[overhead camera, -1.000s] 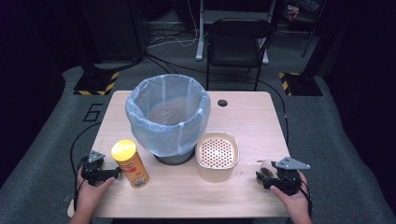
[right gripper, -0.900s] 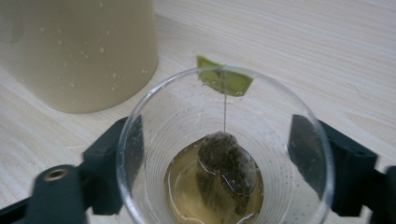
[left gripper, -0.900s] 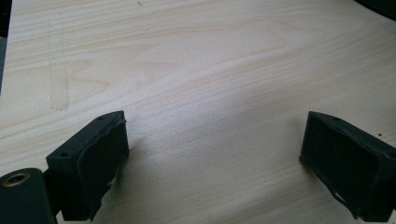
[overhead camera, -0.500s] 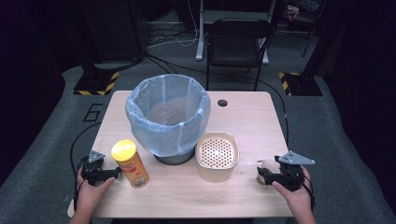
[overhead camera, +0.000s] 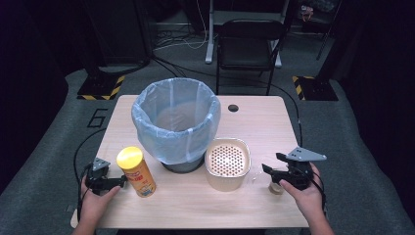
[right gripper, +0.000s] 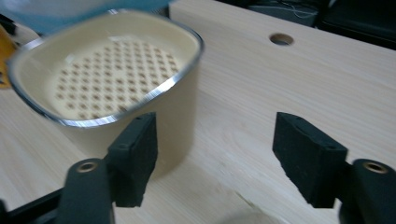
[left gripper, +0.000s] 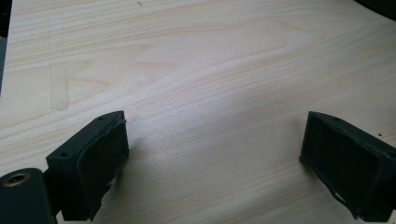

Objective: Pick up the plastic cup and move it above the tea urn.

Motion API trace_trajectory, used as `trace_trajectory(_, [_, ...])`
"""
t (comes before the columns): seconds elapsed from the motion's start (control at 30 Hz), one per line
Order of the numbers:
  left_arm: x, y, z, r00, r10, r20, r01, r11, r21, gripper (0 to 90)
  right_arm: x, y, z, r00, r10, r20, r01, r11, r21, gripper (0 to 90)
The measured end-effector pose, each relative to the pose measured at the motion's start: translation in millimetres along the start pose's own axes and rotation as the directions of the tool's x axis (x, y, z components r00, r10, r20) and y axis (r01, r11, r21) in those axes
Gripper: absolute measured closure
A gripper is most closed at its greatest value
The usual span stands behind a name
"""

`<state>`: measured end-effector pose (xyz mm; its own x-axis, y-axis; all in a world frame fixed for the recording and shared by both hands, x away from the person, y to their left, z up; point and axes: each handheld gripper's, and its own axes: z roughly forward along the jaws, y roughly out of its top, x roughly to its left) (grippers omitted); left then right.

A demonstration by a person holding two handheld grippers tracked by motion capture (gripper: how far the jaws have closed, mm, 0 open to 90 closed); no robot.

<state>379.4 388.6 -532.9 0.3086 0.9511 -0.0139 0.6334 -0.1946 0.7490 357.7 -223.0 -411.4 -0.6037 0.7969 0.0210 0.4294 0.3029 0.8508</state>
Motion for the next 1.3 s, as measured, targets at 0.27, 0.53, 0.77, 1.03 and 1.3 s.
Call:
trace_trajectory(0.27, [0.1, 0.1, 0.0, 1.0000, 0.001, -0.001, -0.001, 1.0000, 0.001, 7.3, 23.5, 24.1, 33.1, 0.9973, -0.020, -0.070, 0.023, 0.9992, 0.032, 34.9])
trace_trajectory(0.53, [0.1, 0.0, 0.0, 1.0000, 0.001, -0.001, -0.001, 1.0000, 0.000, 7.3, 31.1, 20.0, 56.6, 0.9935, -0.031, -0.109, 0.042, 0.9940, 0.101, 34.9])
trace_trajectory(0.77, [0.0, 0.1, 0.0, 1.0000, 0.001, -0.001, -0.001, 1.0000, 0.001, 7.3, 32.1, 14.2, 48.9, 0.9926, -0.026, -0.119, 0.040, 0.9922, 0.118, 36.7])
trace_trajectory(1.03, [-0.2, 0.0, 0.0, 1.0000, -0.002, -0.001, 0.002, 1.0000, 0.001, 7.3, 36.1, -0.6, 27.8, 0.9918, -0.028, -0.125, 0.043, 0.9922, 0.117, 37.6])
trace_trajectory(1.3, [-0.2, 0.2, 0.0, 1.0000, -0.001, -0.004, 0.001, 1.0000, 0.002, 7.3, 41.4, -11.8, 11.8, 0.9889, -0.038, -0.144, 0.055, 0.9913, 0.119, 37.4])
